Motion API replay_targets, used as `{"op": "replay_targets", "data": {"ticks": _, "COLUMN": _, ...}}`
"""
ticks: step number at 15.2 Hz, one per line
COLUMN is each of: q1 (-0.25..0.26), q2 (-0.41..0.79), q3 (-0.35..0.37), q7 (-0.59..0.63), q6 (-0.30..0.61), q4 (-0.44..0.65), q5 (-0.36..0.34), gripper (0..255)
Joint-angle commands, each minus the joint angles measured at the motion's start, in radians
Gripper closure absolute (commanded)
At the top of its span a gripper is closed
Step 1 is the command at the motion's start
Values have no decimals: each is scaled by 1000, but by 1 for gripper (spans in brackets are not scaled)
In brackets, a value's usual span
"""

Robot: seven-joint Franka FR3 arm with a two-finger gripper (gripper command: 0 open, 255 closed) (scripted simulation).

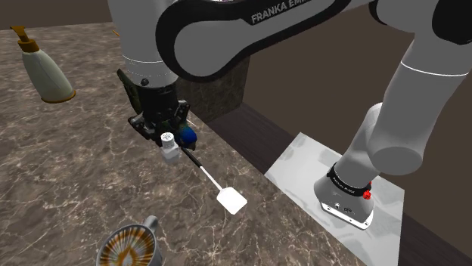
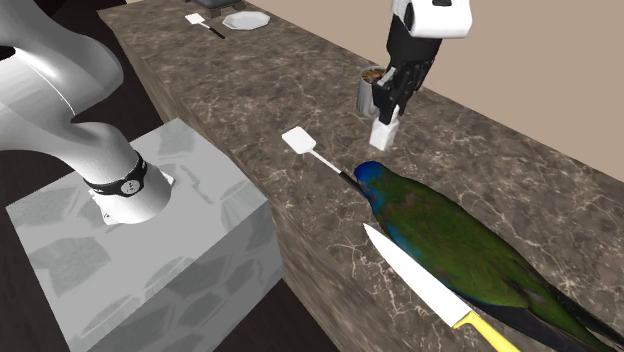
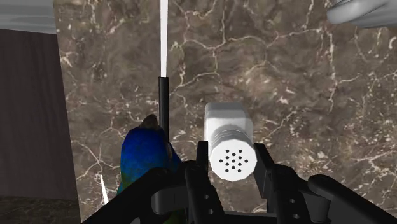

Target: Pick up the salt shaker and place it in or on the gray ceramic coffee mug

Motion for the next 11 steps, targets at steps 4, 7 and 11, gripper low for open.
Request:
{"op": "replay_targets", "data": {"ticks": 4, "q1": -2, "q2": -20, "q3": 3, "q7": -7, "q6": -64, "q4": 46, "q5": 13, "gripper": 255}}
{"op": "replay_targets", "data": {"ticks": 7, "q1": -2, "q2": -28, "q3": 4, "q7": -10, "q6": -102, "q4": 78, "q5": 18, "gripper": 255}}
{"op": "replay_targets", "data": {"ticks": 11, "q1": -2, "q2": -34, "q3": 6, "q7": -12, "q6": -154, "q4": 125, "q5": 22, "gripper": 255}}
